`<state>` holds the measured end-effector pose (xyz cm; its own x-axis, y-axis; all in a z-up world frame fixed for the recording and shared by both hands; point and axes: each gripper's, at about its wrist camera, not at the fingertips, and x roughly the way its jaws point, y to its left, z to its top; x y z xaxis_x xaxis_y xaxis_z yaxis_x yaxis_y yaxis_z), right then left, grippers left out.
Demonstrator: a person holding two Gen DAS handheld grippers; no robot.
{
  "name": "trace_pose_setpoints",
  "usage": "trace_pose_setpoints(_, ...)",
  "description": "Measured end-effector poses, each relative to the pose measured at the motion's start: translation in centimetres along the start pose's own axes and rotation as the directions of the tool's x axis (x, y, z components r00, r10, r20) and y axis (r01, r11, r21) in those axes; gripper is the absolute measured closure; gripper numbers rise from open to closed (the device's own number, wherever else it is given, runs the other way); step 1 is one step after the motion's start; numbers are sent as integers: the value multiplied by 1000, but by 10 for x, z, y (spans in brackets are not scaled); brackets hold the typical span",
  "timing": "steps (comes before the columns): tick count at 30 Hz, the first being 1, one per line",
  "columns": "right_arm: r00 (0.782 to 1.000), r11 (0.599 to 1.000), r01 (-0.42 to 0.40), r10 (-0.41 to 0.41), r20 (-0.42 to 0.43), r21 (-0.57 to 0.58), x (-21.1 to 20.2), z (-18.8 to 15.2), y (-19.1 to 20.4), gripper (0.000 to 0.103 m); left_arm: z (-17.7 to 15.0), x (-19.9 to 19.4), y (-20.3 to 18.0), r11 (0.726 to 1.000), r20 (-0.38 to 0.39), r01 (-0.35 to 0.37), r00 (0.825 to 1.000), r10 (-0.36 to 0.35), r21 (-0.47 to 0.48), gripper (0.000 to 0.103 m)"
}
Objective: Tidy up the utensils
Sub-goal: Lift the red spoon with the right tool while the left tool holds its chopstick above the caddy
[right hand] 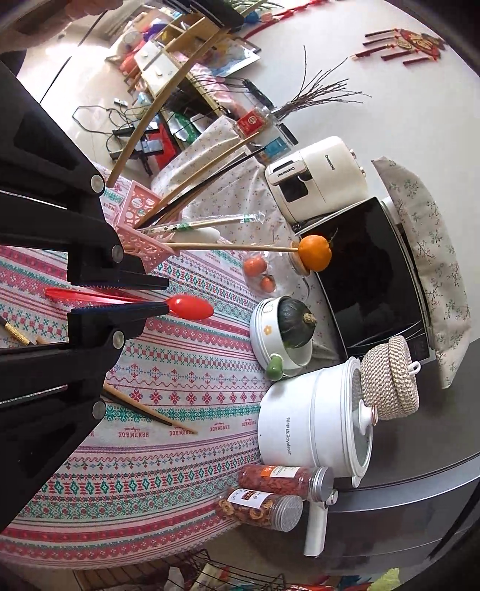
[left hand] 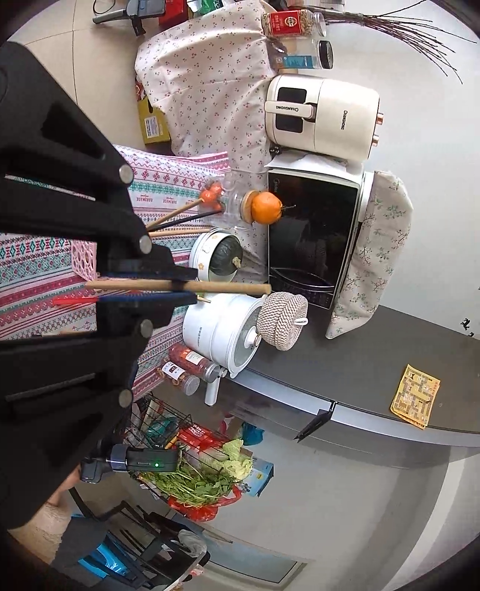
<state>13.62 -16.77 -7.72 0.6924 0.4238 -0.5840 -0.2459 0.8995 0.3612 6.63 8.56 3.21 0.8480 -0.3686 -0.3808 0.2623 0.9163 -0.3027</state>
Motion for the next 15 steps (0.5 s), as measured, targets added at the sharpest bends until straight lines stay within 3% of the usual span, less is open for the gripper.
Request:
trace_pose_setpoints(3, 999, 1000, -6, 6, -39, 20, 6, -2, -4, 95, 0, 3, 3, 1000, -14, 4, 1000, -4, -29, 96)
trace_pose_setpoints(5, 997, 999, 2, 1, -78, 37, 15, -4, -7, 86, -1, 3, 3, 1000, -23, 7, 1000, -7, -29, 96)
trace_pose_setpoints(7, 993, 999, 23, -19, -113, 37, 26, -4, -9, 47, -2, 2, 2, 1000, -30, 9, 999, -10, -23, 96)
trace_pose_setpoints(8, 992, 999, 36, -32, -119, 32, 32, -4, -11, 42, -1, 1, 3, 1000, -33, 11, 999, -12, -22, 96)
trace_pose_setpoints(15, 974, 994, 110, -113, -194, -26, 99, 3, -21, 40, 7, -8, 16, 999, 16, -7, 1000, 8, -43, 96)
